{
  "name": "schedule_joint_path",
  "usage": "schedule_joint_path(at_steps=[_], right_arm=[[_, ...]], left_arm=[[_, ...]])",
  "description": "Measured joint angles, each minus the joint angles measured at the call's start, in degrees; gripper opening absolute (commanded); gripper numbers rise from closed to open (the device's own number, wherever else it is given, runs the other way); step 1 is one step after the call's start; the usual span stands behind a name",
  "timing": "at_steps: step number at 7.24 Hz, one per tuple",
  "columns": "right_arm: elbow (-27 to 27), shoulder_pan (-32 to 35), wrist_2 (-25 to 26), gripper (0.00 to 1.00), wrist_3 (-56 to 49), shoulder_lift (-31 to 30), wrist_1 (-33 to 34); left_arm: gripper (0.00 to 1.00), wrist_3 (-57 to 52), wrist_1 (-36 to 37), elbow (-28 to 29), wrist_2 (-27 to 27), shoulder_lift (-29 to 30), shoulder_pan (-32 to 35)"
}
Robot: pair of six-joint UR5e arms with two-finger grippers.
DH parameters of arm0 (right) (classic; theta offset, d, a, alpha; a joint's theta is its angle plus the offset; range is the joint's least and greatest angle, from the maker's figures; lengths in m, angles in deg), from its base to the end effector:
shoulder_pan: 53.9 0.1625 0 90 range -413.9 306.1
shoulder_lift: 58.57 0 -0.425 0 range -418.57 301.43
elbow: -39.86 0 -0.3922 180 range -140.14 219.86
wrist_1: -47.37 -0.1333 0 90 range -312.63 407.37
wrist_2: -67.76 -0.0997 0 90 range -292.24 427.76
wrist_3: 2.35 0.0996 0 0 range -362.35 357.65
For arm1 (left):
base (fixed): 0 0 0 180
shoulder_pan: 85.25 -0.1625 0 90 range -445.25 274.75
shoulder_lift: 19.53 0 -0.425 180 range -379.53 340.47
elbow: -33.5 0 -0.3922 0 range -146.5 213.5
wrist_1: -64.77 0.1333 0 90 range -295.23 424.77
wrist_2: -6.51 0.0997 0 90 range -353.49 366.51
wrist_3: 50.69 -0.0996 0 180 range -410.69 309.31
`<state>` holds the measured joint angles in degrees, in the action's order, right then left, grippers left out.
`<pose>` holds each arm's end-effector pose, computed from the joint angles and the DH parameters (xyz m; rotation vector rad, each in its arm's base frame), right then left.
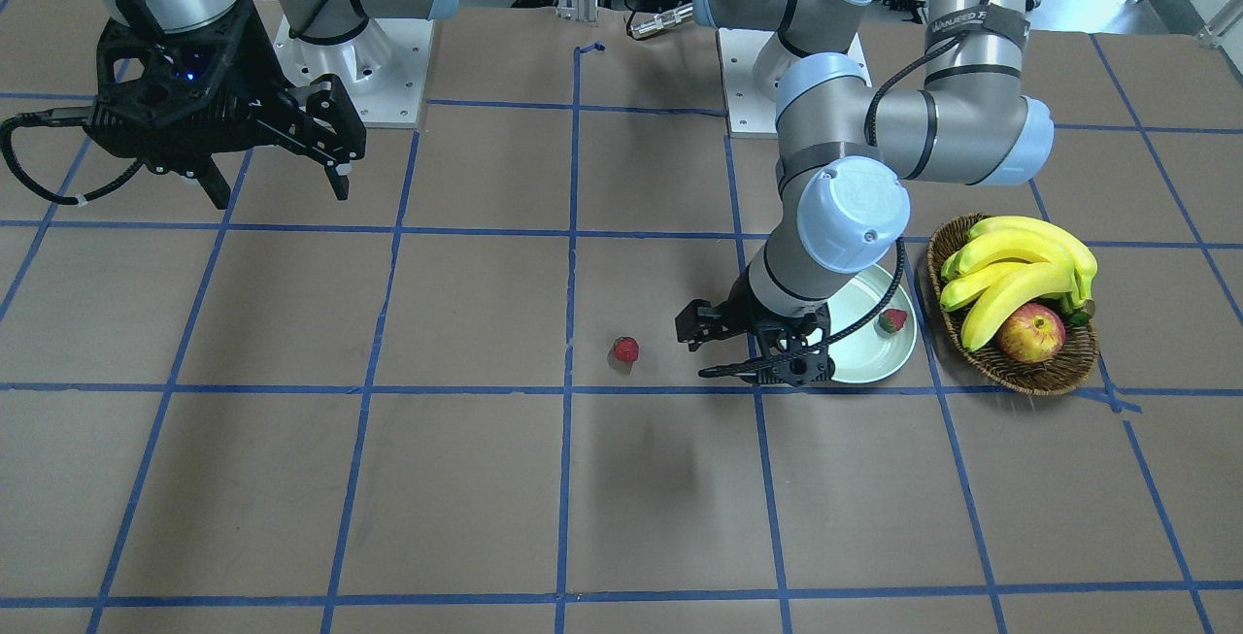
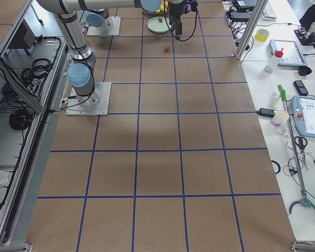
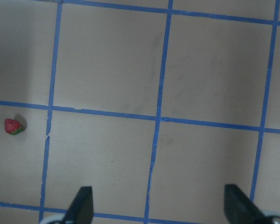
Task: Collect all strawberries into plate
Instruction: 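Move the left gripper back and lower it over the next strawberry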
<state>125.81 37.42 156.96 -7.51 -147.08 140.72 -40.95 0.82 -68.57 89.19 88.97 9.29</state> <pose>0.1465 -0.5090 0.5161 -0.1779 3.1219 -0.1621 -0.1902 -0.5508 0.2597 0.1447 -3.0179 -0.1423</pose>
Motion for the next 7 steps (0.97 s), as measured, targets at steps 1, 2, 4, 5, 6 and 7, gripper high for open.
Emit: schedule_joint_path(at_steps=[1, 2, 4, 5, 6, 7], right_arm=[[0.0, 0.0, 0.0, 1.0, -0.02, 0.0, -0.01], [0.0, 0.0, 0.0, 1.0, -0.02, 0.0, -0.01], [0.0, 0.0, 0.0, 1.0, -0.02, 0.0, -0.01], [0.0, 0.0, 0.0, 1.0, -0.03, 0.0, -0.01], [0.0, -0.02, 0.0, 1.0, -0.02, 0.0, -0.01], [0.0, -0.06, 0.0, 1.0, -0.02, 0.0, -0.01]], left_arm=[[1.0, 1.01, 2.22, -0.05, -1.41, 0.97, 2.07], [1.0, 1.54, 3.82, -0.16, -1.91, 2.0, 4.27], [0.98, 1.84, 7.94, -1.76, -2.17, 4.28, 6.56], [0.97, 1.9, 10.19, -3.0, -2.25, 5.33, 6.85], [0.95, 2.28, 11.41, -3.95, -2.31, 6.27, 7.01], [0.94, 3.11, 12.06, -4.45, -2.34, 7.05, 7.22]])
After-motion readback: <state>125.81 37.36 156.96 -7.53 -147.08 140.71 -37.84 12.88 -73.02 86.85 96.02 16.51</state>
